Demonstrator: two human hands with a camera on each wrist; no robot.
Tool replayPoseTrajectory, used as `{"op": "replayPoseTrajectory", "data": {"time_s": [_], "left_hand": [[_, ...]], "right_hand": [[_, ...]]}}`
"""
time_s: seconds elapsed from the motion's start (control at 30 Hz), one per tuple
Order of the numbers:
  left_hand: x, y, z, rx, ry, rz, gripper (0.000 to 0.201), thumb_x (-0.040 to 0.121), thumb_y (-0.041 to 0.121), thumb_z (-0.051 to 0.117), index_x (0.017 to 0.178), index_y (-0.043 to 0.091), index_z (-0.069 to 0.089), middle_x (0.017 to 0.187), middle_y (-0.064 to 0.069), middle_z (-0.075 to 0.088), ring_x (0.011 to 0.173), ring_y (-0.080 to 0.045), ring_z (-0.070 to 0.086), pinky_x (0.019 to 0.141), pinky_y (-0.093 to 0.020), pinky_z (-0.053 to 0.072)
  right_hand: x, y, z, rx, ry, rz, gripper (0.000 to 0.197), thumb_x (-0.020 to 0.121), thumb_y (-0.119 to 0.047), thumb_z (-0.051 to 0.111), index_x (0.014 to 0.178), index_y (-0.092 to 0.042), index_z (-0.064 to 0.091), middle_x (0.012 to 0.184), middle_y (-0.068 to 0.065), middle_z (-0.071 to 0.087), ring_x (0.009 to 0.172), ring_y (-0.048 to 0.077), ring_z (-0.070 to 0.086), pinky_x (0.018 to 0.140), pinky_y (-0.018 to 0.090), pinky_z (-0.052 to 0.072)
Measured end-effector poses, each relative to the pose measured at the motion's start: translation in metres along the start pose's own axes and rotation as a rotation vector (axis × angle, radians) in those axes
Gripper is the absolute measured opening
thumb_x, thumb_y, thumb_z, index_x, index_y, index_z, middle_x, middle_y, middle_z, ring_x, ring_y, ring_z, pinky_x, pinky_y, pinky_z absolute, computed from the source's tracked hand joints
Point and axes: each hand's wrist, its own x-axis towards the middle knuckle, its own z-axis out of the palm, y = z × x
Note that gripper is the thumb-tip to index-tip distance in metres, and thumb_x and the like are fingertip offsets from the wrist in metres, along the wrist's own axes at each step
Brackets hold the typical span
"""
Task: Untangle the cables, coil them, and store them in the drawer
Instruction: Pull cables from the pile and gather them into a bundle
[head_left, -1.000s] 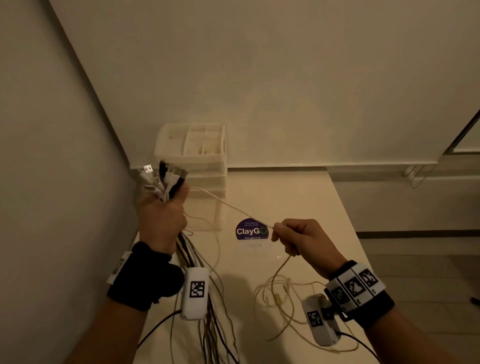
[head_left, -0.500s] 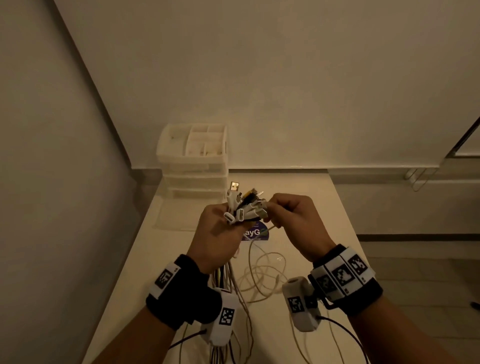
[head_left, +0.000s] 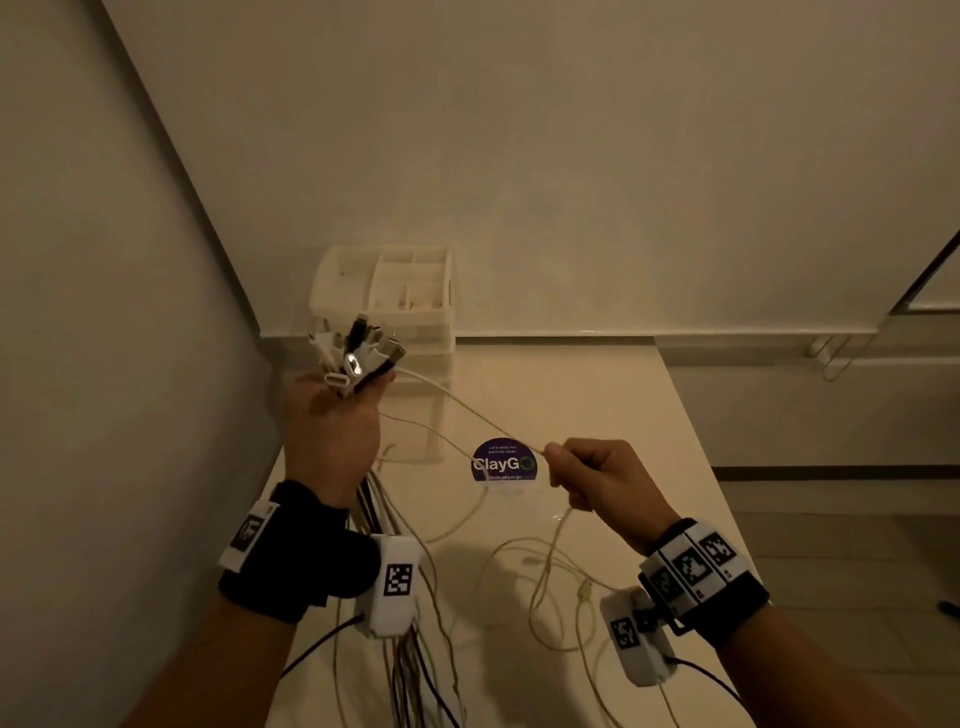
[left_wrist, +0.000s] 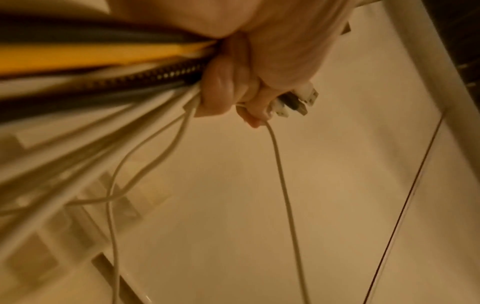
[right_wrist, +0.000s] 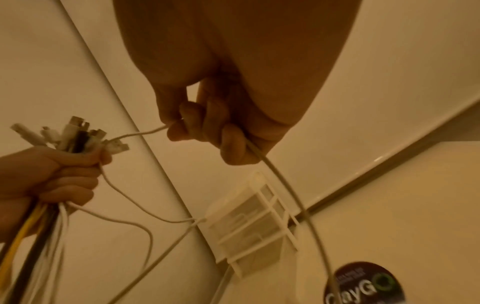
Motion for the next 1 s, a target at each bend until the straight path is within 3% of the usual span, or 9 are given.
{"op": "replayPoseTrajectory", "data": {"time_s": [0.13, 0.23, 0.37, 0.5, 0.57, 0.7, 0.83, 0.9, 1.0], "left_hand": [[0.008, -0.012, -0.014, -0.132, 0.093, -0.107, 0.029, 0.074, 0.03, 0.077, 0.085, 0.003, 0.074, 0.06, -0.016, 0.065, 0.037, -0.008, 0.045, 0.049, -0.028, 0.032], [0.017, -0.019, -0.025, -0.181, 0.19, -0.13, 0.029, 0.078, 0.025, 0.076, 0.084, -0.003, 0.07, 0.046, 0.013, 0.057, 0.04, 0.0, 0.038, 0.047, -0.026, 0.032], [0.017, -0.013, -0.031, -0.158, 0.193, -0.082, 0.029, 0.084, 0.019, 0.073, 0.088, -0.01, 0.068, 0.049, -0.011, 0.048, 0.039, 0.004, 0.041, 0.048, -0.024, 0.036], [0.02, -0.013, -0.038, -0.141, 0.277, -0.09, 0.016, 0.083, 0.017, 0.073, 0.078, 0.003, 0.069, 0.051, 0.014, 0.057, 0.042, -0.002, 0.044, 0.043, -0.022, 0.036], [0.022, -0.017, -0.047, -0.19, 0.316, -0.131, 0.025, 0.08, 0.03, 0.076, 0.064, 0.015, 0.062, 0.044, 0.012, 0.049, 0.044, -0.015, 0.038, 0.044, -0.026, 0.031], [0.033, -0.037, -0.069, -0.247, 0.429, -0.081, 0.051, 0.063, 0.062, 0.078, 0.08, 0.014, 0.071, 0.082, -0.015, 0.067, 0.071, -0.022, 0.048, 0.063, -0.04, 0.038], [0.03, -0.022, -0.075, -0.199, 0.351, -0.072, 0.022, 0.073, 0.037, 0.079, 0.072, 0.017, 0.071, 0.077, -0.002, 0.068, 0.066, -0.008, 0.05, 0.064, -0.034, 0.039], [0.016, -0.002, -0.065, -0.072, 0.252, -0.008, 0.02, 0.082, 0.021, 0.074, 0.086, 0.001, 0.073, 0.08, -0.007, 0.068, 0.065, 0.01, 0.054, 0.067, -0.022, 0.047], [-0.008, 0.015, -0.05, -0.045, 0.077, 0.042, 0.013, 0.084, 0.008, 0.07, 0.086, -0.004, 0.068, 0.091, -0.019, 0.07, 0.072, -0.003, 0.061, 0.072, -0.017, 0.049]], "right_hand": [[-0.006, 0.018, 0.001, -0.058, 0.003, -0.011, 0.033, 0.093, -0.023, 0.06, 0.062, -0.012, 0.064, 0.053, 0.0, 0.043, 0.054, 0.016, 0.037, 0.055, 0.029, 0.033], [-0.009, 0.034, 0.001, -0.064, 0.103, 0.009, 0.033, 0.091, -0.023, 0.063, 0.06, -0.012, 0.064, 0.052, -0.005, 0.046, 0.054, 0.013, 0.039, 0.058, 0.026, 0.035], [-0.011, 0.038, 0.001, 0.106, 0.224, 0.028, 0.039, 0.079, -0.04, 0.07, 0.055, -0.012, 0.058, 0.058, 0.008, 0.047, 0.057, 0.019, 0.038, 0.057, 0.03, 0.035], [-0.007, 0.024, -0.002, 0.153, 0.23, -0.12, 0.027, 0.077, -0.022, 0.066, 0.054, -0.009, 0.061, 0.054, 0.001, 0.055, 0.055, 0.012, 0.046, 0.055, 0.017, 0.041], [-0.008, 0.028, 0.001, 0.098, 0.132, -0.13, 0.019, 0.078, -0.017, 0.066, 0.064, -0.004, 0.067, 0.061, 0.005, 0.062, 0.062, 0.011, 0.054, 0.061, 0.018, 0.045], [-0.014, 0.053, 0.008, 0.002, 0.108, -0.058, 0.023, 0.081, -0.023, 0.061, 0.067, -0.005, 0.063, 0.062, -0.002, 0.057, 0.062, 0.009, 0.049, 0.063, 0.02, 0.041], [-0.016, 0.058, 0.017, 0.028, 0.22, 0.022, 0.025, 0.08, -0.022, 0.057, 0.059, -0.007, 0.055, 0.058, -0.001, 0.05, 0.06, 0.011, 0.044, 0.062, 0.026, 0.036], [-0.014, 0.048, 0.023, -0.004, 0.259, 0.029, 0.029, 0.081, -0.022, 0.056, 0.06, -0.003, 0.051, 0.057, 0.002, 0.045, 0.059, 0.014, 0.039, 0.06, 0.026, 0.034], [-0.01, 0.027, 0.029, -0.066, 0.268, -0.03, 0.034, 0.085, -0.02, 0.059, 0.06, 0.003, 0.051, 0.055, 0.008, 0.037, 0.052, 0.011, 0.032, 0.05, 0.018, 0.028]]}}
